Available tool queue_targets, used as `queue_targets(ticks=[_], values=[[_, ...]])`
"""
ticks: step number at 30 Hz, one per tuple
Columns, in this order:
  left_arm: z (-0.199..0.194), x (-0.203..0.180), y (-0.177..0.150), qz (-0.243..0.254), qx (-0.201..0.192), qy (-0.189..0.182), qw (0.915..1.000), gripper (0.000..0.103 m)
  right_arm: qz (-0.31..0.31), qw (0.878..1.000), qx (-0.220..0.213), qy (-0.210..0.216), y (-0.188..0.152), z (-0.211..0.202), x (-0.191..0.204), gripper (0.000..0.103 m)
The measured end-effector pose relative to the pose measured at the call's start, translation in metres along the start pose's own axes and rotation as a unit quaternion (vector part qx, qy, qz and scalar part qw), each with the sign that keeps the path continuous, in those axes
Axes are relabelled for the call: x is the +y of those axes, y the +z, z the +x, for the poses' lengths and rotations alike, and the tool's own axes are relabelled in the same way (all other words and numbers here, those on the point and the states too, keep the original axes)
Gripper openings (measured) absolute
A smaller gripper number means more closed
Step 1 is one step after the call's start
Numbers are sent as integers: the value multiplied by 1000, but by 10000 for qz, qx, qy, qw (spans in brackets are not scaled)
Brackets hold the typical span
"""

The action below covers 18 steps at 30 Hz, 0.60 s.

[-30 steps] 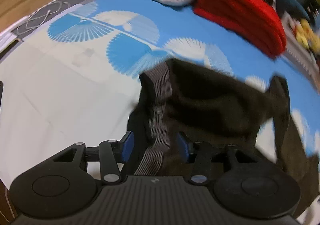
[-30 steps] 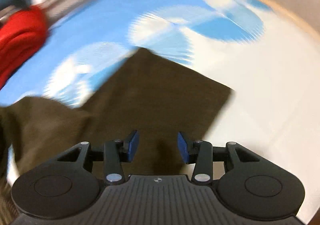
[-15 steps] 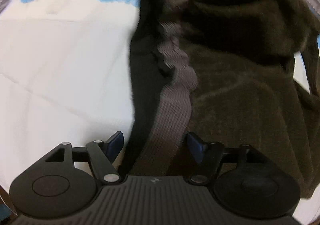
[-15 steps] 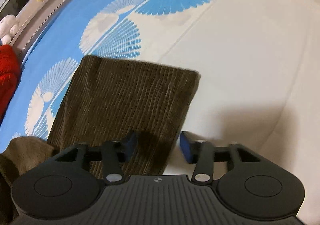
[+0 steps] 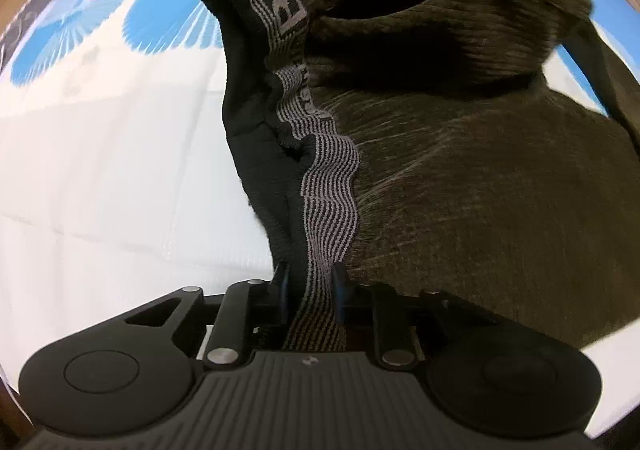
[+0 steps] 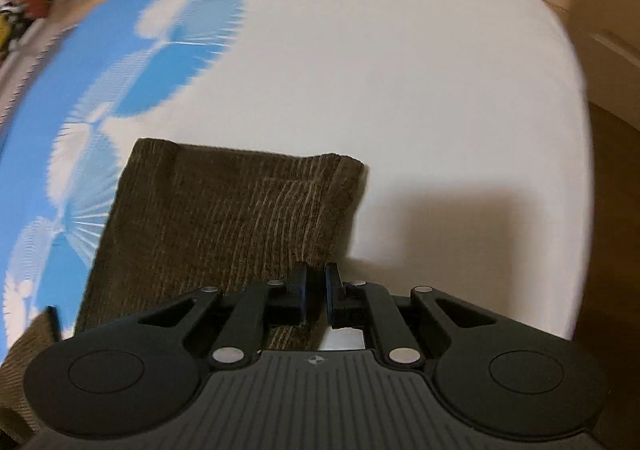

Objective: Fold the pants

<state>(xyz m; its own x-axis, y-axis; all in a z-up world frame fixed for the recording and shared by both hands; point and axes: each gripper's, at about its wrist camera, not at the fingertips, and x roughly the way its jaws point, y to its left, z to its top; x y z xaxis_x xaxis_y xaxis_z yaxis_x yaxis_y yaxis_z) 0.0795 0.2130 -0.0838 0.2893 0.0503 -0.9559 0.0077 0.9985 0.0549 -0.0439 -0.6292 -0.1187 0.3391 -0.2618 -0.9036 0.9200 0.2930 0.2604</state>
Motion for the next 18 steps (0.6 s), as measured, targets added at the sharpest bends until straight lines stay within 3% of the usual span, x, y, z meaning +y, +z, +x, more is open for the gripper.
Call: queue_targets(ticks=[6, 11, 14, 15, 16, 17, 18], values=[[-10, 16, -25, 289, 30, 144, 9995, 8, -814, 9963, 135, -223, -12, -14, -15, 8], [-14, 32, -36, 295, 51, -86, 9995, 8, -486, 9963, 488, -524, -12, -13, -50, 8], [-16, 39, -19, 96, -32, -176, 9998, 12, -236, 9984, 456, -246, -8, -13, -57, 10], [-17, 41, -16, 10, -56, -185, 9998, 18, -322, 9981, 507, -110, -8, -10, -53, 15], [-17, 44, -14, -90, -56, -220, 9997, 37, -454, 9975, 537, -14, -9, -9, -50, 17], [-17, 45, -13, -177, -49, -258, 9995, 49, -624, 9965, 561, 28, -10, -6, -44, 24], [-15, 46, -10, -228, -33, -298, 9993, 63, -749, 9955, 587, 17, -13, -4, -42, 39]])
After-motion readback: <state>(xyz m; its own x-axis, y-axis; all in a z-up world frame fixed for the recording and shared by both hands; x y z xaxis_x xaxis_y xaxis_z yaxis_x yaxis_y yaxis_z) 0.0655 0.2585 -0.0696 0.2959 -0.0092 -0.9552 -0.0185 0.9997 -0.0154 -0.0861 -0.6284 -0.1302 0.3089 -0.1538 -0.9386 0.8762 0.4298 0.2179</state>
